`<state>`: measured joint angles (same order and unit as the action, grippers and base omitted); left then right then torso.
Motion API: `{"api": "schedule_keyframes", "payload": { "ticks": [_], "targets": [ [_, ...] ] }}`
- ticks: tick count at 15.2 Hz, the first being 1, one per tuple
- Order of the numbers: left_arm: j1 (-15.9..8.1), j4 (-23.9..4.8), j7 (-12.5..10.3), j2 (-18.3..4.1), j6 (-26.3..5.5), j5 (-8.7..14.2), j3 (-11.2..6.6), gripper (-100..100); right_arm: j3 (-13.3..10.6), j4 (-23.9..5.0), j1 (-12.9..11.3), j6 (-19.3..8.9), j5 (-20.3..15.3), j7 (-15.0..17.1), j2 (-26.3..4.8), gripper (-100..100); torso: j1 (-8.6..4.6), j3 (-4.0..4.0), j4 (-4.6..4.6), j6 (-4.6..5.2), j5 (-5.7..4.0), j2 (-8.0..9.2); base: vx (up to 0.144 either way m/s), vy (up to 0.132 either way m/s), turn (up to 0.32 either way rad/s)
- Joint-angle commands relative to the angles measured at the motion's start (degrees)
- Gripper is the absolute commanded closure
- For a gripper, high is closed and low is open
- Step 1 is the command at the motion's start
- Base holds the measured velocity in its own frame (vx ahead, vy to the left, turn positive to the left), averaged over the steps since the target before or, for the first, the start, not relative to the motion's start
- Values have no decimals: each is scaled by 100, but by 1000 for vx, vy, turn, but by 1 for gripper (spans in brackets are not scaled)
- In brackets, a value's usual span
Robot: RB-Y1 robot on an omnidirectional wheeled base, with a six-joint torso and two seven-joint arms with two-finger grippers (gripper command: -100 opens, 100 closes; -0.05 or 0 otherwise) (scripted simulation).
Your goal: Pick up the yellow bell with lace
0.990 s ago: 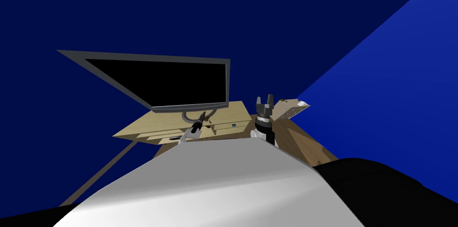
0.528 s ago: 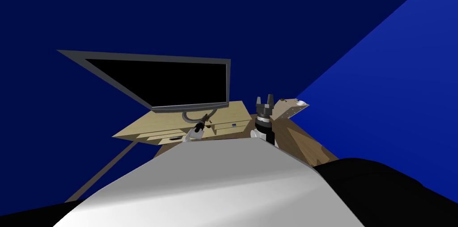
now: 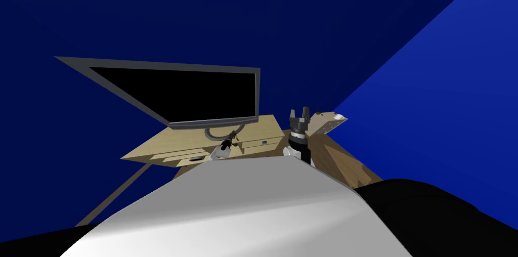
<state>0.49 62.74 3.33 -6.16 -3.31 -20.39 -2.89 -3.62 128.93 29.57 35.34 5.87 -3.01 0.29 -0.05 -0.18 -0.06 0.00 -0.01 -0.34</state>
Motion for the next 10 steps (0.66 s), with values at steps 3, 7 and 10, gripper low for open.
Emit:
{"api": "schedule_keyframes", "payload": {
  "ticks": [3, 7, 10],
  "targets": [
    [-7, -24, 3, -2, 32, 0, -11, 100, 0, 0, 0, 0, 0, 0, 0, 0, 3, 6, 1, -1, 0, 13, 29, -4, 2],
    [45, 158, -6, 20, -104, -5, 73, 100, 0, 0, -1, 0, 0, 0, 0, 0, 3, 17, 7, 4, -1, 30, -8, 3, 7],
    [67, 246, -22, 0, -153, 16, 126, 100, 0, 0, -2, 0, 0, 0, 0, 0, 8, 38, 13, 1, -1, 68, -75, 14, 37]
  ]
}}
